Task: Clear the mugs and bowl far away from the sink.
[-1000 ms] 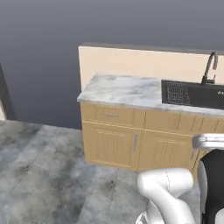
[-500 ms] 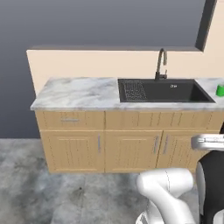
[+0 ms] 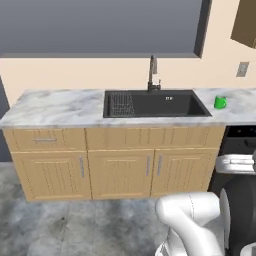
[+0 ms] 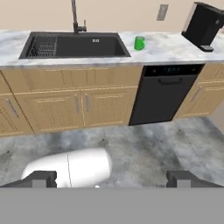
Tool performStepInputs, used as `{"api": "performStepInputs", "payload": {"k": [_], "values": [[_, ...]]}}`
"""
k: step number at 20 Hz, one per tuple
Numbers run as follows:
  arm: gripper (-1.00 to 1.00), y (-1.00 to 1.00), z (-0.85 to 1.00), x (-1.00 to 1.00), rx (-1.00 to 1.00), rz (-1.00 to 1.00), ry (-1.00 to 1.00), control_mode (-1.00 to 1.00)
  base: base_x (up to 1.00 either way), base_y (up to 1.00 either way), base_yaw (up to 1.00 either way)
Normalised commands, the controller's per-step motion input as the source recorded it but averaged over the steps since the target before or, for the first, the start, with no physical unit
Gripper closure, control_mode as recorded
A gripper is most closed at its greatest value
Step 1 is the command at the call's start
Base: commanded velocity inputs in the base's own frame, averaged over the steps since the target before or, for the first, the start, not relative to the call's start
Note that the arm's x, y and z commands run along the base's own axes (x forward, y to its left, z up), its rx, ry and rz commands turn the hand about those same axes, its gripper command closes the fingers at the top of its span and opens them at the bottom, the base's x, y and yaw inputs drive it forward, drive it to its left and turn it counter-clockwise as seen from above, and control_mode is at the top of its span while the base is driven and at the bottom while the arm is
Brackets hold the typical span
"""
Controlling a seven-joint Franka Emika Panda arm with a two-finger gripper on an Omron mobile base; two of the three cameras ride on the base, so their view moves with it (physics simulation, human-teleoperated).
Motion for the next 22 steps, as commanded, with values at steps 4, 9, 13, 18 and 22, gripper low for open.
{"api": "performStepInputs", "payload": {"k": [4, 9, 13, 18, 22], "values": [[-1.0, 0.0, 0.0, 0.0, 0.0, 0.0, 0.0, 1.0, 0.21, -0.82, 0.0], [-1.0, 0.0, 0.0, 0.0, 0.0, 0.0, 0.0, 1.0, 0.23, -0.84, 0.0], [-1.0, 0.0, 0.0, 0.0, 0.0, 0.0, 0.0, 1.0, 0.27, -0.85, 0.0], [-1.0, 0.0, 0.0, 0.0, 0.0, 0.0, 0.0, 1.0, 0.39, -0.73, 0.0], [-1.0, 0.0, 0.0, 0.0, 0.0, 0.0, 0.0, 1.0, 0.47, -0.53, 0.0]]}}
